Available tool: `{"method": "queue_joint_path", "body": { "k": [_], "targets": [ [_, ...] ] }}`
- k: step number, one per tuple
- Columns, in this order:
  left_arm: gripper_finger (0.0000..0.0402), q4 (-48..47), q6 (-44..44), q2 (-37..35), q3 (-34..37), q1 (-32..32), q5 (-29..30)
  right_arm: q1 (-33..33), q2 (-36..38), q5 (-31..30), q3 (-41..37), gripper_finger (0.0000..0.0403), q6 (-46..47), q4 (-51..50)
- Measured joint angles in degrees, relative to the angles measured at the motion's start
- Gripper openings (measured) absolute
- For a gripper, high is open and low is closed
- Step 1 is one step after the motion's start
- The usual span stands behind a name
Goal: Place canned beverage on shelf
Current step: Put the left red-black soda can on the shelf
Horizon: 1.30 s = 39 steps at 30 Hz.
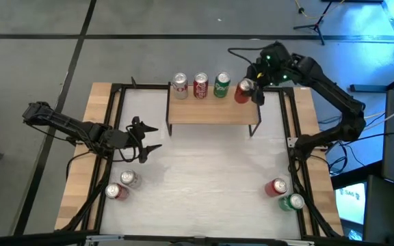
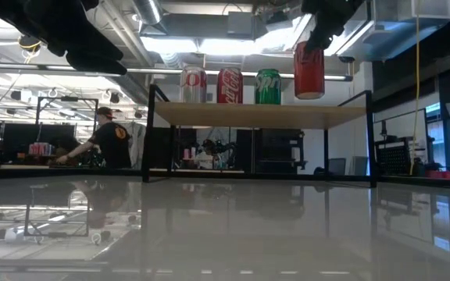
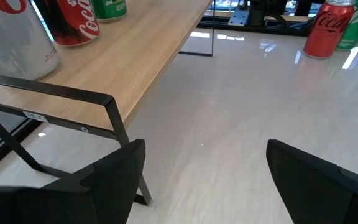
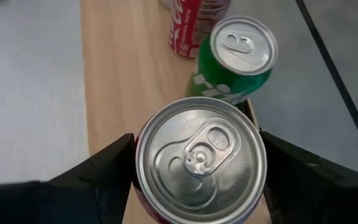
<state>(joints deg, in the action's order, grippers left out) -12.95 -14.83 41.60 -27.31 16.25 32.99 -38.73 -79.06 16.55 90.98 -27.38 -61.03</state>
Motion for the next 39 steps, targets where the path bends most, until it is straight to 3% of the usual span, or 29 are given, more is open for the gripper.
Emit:
{"method": "queue_joint_path", "body": {
  "k": [8, 16, 25, 39],
  "targets": [
    [0.0325, 0.0, -0.02, 0.0, 0.0, 0.0, 0.57, -5.11, -0.01, 5.9, -5.14, 0.0298, -4.46, 3.6],
    [0.0325, 0.0, -0.04, 0.0, 0.0, 0.0, 1.33, -8.33, -0.05, 8.06, -9.28, 0.0295, -7.23, 8.22],
    [0.0325, 0.0, -0.04, 0.0, 0.0, 0.0, 4.42, -8.71, -0.02, 7.57, -9.84, 0.0296, -8.9, 9.2],
    [0.0325, 0.0, -0.04, 0.0, 0.0, 0.0, 4.42, -8.6, -2.79, 7.24, -9.62, 0.0301, -8.89, 11.01]
  ]
}}
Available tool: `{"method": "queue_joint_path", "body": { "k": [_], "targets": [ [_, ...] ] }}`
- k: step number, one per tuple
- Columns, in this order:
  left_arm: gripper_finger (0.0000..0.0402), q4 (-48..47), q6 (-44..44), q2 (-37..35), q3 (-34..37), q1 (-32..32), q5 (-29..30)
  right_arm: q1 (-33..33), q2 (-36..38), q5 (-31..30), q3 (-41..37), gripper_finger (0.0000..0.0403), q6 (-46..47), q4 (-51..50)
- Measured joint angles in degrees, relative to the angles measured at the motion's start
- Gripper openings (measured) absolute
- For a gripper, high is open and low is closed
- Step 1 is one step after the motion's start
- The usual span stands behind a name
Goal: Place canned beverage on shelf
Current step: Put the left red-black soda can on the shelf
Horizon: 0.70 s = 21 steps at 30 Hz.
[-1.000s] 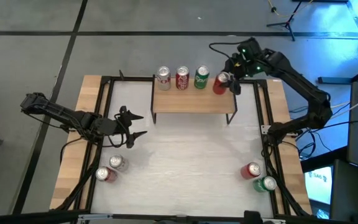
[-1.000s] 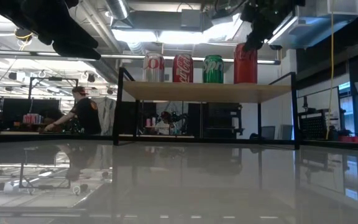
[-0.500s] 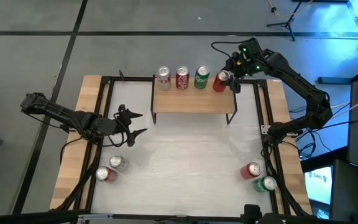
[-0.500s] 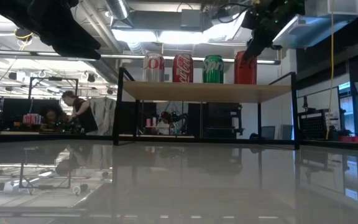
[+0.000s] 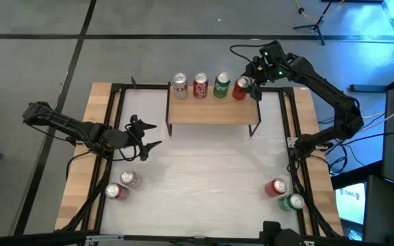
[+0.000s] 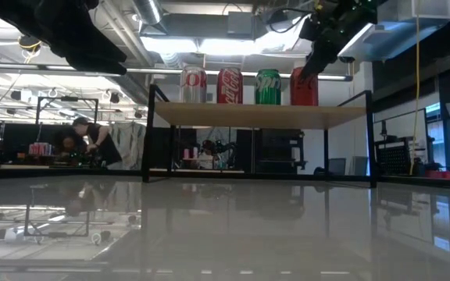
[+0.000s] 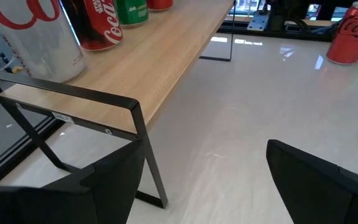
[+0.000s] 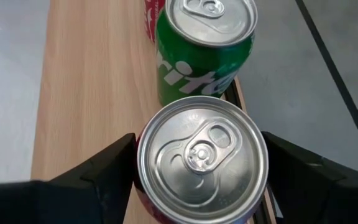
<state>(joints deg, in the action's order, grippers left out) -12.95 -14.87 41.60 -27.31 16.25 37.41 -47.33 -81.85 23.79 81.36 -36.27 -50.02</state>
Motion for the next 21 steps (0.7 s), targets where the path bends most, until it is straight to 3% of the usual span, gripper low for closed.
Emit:
{"method": "queue_joint_path", "body": {
  "k": [21],
  "targets": [
    [0.0325, 0.0, -0.2, 0.0, 0.0, 0.0, -0.83, 0.04, -0.49, -3.25, -0.24, 0.0336, -0.01, 0.19]
  ]
}}
